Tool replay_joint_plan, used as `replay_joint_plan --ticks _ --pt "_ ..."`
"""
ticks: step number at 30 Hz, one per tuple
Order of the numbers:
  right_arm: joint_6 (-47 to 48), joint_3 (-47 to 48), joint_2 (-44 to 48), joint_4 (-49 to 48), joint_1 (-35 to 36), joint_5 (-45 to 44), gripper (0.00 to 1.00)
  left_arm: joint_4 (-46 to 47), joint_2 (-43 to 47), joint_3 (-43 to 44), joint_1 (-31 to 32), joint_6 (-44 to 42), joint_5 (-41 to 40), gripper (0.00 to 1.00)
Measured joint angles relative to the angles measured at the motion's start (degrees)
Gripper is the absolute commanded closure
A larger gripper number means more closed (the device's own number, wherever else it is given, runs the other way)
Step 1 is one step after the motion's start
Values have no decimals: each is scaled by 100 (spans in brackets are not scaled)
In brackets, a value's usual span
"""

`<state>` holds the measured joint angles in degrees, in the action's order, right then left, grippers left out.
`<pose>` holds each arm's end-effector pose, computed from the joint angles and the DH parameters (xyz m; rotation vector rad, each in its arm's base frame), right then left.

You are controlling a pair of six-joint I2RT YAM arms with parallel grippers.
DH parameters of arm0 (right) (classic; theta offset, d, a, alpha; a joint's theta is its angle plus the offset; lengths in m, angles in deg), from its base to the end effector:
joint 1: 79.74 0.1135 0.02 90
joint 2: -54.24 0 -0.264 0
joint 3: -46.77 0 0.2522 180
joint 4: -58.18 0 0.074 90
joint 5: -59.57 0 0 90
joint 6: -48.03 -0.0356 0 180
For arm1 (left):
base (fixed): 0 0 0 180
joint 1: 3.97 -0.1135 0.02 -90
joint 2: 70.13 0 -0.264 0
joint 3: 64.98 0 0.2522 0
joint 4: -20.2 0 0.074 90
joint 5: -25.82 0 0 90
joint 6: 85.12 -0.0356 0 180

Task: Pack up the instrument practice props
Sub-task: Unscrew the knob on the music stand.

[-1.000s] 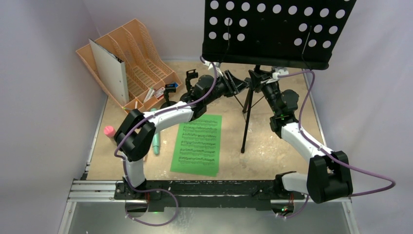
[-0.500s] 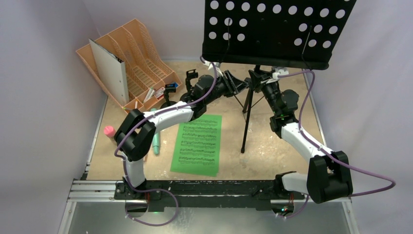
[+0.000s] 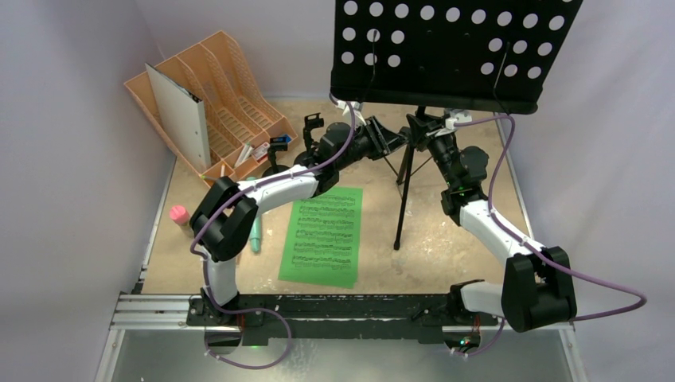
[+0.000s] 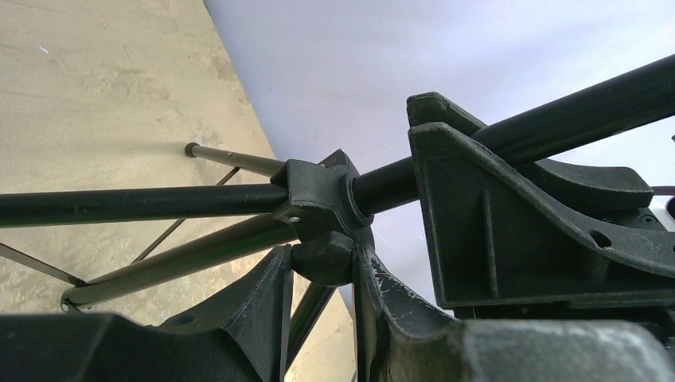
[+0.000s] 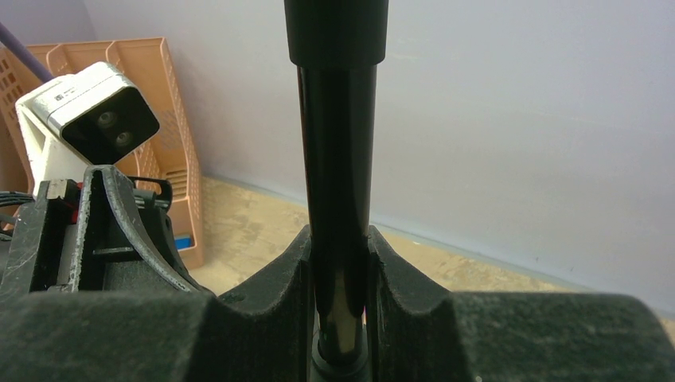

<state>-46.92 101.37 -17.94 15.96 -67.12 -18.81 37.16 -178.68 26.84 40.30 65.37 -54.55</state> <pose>0.2703 0.0679 0.3340 -0.2576 1.1295 0.3875 0.3214 -0.3216 0.2916 -0.1028 1.7957 -1.5174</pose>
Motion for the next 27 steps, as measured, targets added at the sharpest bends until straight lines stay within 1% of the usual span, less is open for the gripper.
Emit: replay_joint_plan --ticks 7,16,19,27 --pt "0 0 7 11 0 -2 100 -44 -4 0 -11 387 0 100" --pt "0 -4 26 39 0 -2 100 -125 -20 -17 -35 1338 59 100" --pt "0 -4 31 39 0 7 100 -20 -20 -116 -35 1759 55 100" --pt "0 -7 37 48 7 28 100 623 -22 -564 -11 3261 63 100"
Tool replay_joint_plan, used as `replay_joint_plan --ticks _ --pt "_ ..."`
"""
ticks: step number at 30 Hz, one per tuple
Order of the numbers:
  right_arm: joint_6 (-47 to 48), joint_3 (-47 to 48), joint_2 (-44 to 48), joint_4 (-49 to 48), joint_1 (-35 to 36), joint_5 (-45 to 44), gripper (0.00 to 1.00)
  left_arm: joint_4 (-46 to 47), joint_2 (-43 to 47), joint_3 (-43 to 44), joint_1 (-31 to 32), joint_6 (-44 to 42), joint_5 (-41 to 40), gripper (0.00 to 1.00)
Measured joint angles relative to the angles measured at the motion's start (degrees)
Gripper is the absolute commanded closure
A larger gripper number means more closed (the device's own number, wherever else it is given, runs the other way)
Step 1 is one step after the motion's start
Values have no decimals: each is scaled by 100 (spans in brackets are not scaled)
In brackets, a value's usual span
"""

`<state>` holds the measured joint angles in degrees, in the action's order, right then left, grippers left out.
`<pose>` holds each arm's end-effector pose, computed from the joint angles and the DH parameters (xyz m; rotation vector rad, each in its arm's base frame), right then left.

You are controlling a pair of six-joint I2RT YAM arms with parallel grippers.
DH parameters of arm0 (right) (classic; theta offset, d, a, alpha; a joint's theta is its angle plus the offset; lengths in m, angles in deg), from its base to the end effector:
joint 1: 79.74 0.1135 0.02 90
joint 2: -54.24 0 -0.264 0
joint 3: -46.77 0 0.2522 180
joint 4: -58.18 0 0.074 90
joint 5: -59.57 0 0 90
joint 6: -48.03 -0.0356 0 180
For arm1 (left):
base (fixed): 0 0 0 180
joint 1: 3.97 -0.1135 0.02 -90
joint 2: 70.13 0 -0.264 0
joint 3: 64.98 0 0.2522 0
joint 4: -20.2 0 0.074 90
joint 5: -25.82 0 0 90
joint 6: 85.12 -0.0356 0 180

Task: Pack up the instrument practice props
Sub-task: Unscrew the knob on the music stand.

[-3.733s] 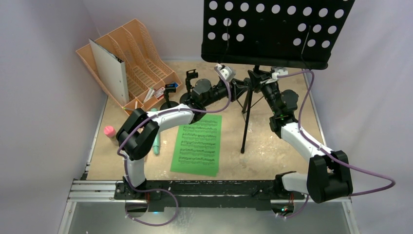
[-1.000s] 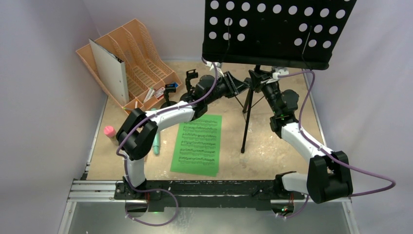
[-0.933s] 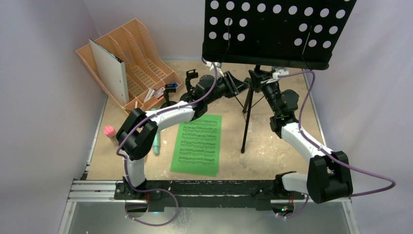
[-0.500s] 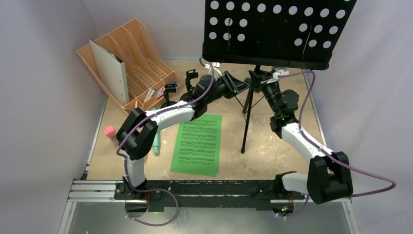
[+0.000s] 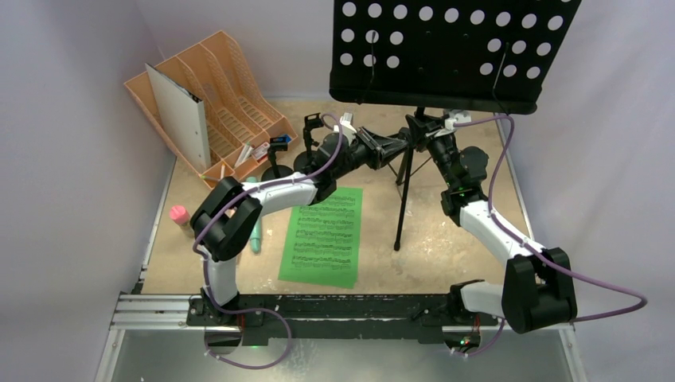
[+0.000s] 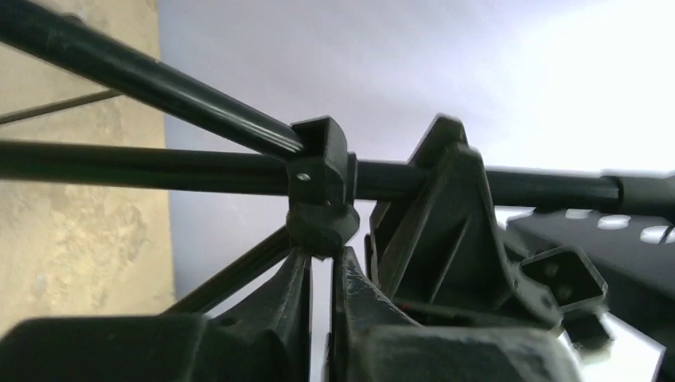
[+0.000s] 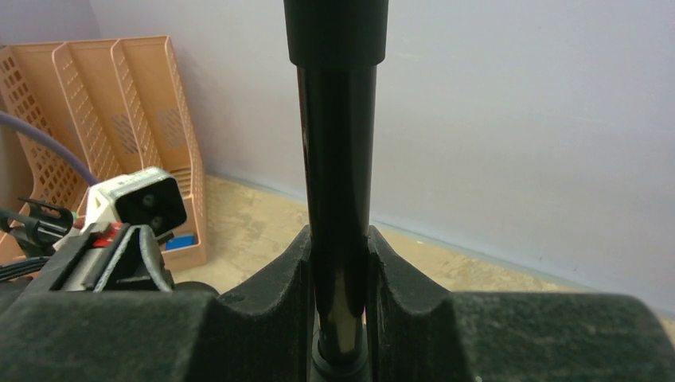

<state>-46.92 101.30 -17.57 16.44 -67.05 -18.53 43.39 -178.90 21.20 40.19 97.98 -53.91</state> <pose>0.2691 0.0681 0.3345 -0.2628 1.1321 0.3914 0.3161 -0.3158 0.2677 -0.6495 1.8568 -1.9077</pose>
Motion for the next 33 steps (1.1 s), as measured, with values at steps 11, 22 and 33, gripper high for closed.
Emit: replay_joint_plan --ticks 11,22,33 --pt "2 0 0 7 0 -22 100 553 -105 -304 9 651 92 60" --pt "7 0 0 9 0 -22 100 721 365 -531 -363 -2354 315 50" --pt "9 0 0 11 -2 -17 100 2712 505 -1565 -90 -8786 1040 44"
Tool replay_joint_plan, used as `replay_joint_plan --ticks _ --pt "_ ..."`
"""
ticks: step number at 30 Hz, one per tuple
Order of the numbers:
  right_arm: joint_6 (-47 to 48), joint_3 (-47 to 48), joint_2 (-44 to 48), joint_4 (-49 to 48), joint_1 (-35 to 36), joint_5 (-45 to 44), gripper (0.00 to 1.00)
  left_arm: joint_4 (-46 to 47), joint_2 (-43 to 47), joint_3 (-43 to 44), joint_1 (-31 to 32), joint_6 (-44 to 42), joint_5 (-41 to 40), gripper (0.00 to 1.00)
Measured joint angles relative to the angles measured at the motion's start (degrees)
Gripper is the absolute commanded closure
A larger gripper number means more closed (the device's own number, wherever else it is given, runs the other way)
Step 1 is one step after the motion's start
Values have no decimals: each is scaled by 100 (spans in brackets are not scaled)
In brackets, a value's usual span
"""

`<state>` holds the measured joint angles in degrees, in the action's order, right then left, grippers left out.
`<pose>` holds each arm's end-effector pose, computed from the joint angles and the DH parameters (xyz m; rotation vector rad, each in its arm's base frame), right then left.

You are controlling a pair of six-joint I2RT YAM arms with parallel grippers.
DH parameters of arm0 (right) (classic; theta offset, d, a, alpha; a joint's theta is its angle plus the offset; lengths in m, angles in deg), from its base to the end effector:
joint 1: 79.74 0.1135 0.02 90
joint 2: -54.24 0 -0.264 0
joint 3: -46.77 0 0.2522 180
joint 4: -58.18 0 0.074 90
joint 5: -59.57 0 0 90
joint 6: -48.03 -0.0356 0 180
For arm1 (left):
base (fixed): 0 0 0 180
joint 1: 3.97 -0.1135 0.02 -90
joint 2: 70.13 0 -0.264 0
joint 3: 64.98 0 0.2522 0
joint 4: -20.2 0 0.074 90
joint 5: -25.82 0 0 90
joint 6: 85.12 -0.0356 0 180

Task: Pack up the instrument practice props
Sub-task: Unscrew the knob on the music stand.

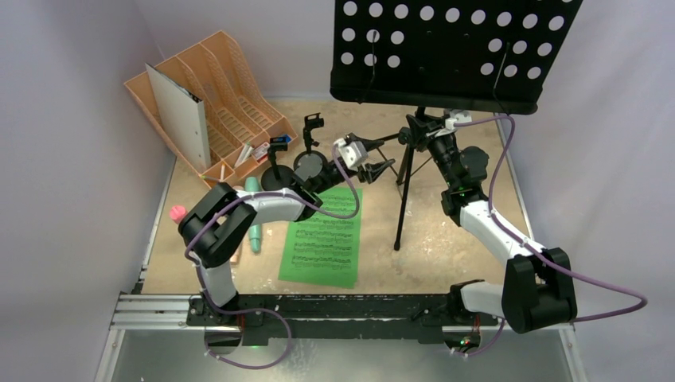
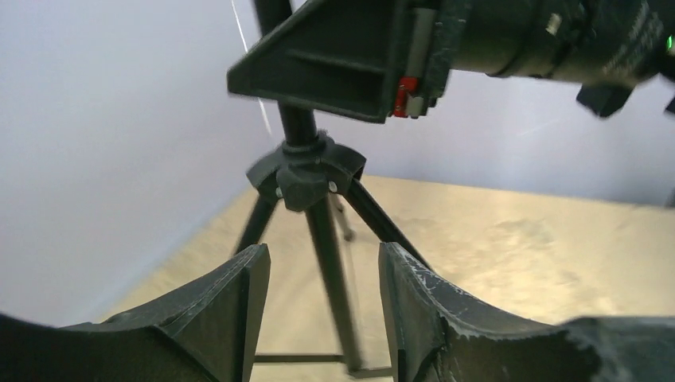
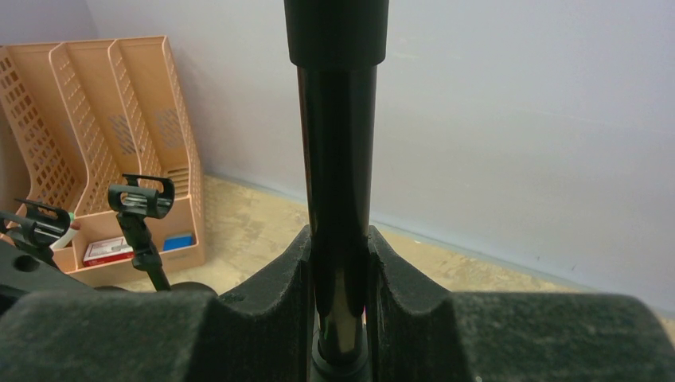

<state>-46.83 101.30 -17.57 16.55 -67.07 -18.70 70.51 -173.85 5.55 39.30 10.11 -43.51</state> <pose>0.2692 0.0679 0.3343 -0.2608 1.1341 0.3881 0.2799 -0.2807 0.2635 0.7345 1.1356 -0.9487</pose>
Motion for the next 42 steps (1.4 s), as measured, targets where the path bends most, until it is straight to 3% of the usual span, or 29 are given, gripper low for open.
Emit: replay_joint_plan --ticks 6,13,20,28,34,37,42 --pt "2 0 0 2 0 2 100 459 -136 2 83 -2557 328 42" --pt "2 0 0 4 0 2 100 129 -555 623 116 -4019 603 44" --pt "7 0 0 4 2 2 100 -540 -793 1325 114 -4690 769 48" --pt "9 0 0 7 2 4 100 -1462 -807 1596 114 -5307 903 61" --pt "17 0 0 11 -4 -2 100 -1790 -807 1729 105 -5702 942 81" --pt "20 0 0 11 -4 -2 100 -1845 -804 1751 105 -5786 957 98" --pt "22 0 0 13 -11 -4 100 -1926 -802 1792 105 -5770 957 100"
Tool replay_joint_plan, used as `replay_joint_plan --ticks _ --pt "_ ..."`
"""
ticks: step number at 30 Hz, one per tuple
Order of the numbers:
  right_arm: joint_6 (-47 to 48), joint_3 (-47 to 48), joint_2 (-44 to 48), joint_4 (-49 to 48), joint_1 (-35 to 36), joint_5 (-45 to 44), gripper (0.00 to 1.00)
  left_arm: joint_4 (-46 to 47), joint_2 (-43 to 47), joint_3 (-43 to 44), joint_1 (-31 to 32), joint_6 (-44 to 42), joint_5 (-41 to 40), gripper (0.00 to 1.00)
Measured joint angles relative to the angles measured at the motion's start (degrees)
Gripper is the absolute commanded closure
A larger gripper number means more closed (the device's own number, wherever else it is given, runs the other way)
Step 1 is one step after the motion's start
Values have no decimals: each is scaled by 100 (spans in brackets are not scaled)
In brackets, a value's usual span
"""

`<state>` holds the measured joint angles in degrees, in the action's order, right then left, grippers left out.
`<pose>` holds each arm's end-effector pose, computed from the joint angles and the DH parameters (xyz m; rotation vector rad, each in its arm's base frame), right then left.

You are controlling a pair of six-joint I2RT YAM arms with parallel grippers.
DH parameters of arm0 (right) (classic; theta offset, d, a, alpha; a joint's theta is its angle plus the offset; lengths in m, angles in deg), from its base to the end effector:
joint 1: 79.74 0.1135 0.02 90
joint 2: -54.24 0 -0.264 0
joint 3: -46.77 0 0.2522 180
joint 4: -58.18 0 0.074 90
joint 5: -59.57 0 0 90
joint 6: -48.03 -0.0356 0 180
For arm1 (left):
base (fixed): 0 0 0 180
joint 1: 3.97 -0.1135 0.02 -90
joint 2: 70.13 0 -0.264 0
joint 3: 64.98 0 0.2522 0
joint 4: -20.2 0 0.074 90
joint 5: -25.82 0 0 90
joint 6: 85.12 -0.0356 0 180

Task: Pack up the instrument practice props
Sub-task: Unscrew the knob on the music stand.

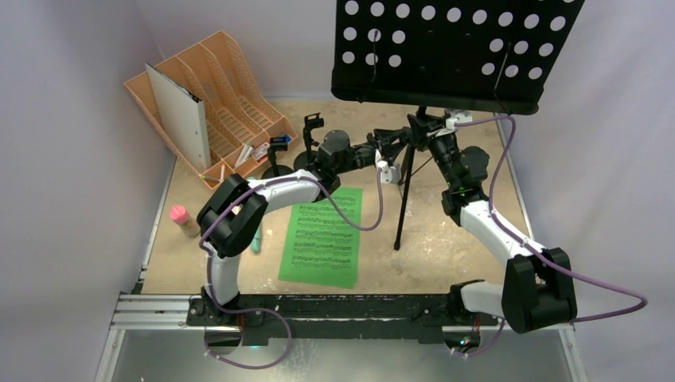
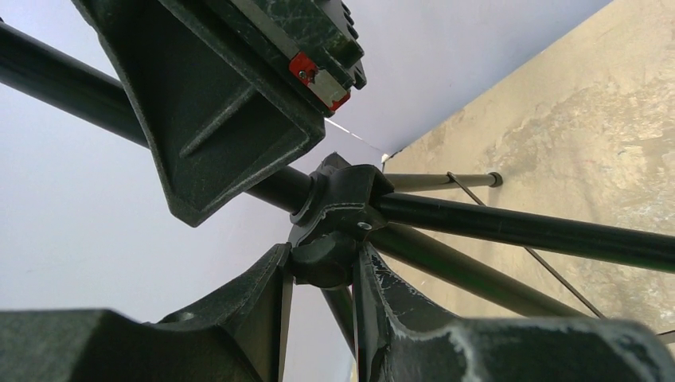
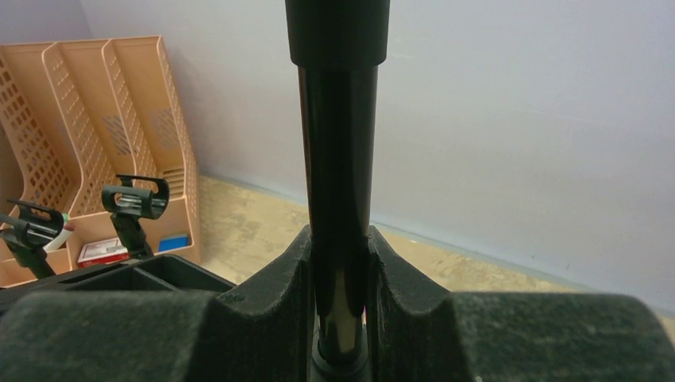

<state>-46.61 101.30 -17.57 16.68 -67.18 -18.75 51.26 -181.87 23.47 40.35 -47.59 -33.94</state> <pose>0.2695 0.0674 0.3341 -0.2612 1.1359 0.3826 0.3117 -0.3295 0.2732 1.3287 0.6028 -0.2622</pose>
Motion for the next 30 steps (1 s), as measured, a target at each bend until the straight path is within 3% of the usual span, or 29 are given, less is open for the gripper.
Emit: replay_joint_plan --ticks 9,16,24,25,27,30 --pt "20 2 0 9 -57 -50 100 -686 0 424 0 1010 -44 100" --pt "22 2 0 9 -63 -61 100 -710 24 461 -35 1869 -20 100" --pt "37 2 0 11 -61 -59 100 -483 24 382 -170 3523 140 100" --pt "35 2 0 11 -61 -57 100 -424 24 343 -177 3602 144 94" --pt "35 2 22 31 -59 -37 100 -258 35 229 -177 3598 138 71" --pt "33 2 44 74 -46 0 100 -103 133 -4 -168 3316 127 60"
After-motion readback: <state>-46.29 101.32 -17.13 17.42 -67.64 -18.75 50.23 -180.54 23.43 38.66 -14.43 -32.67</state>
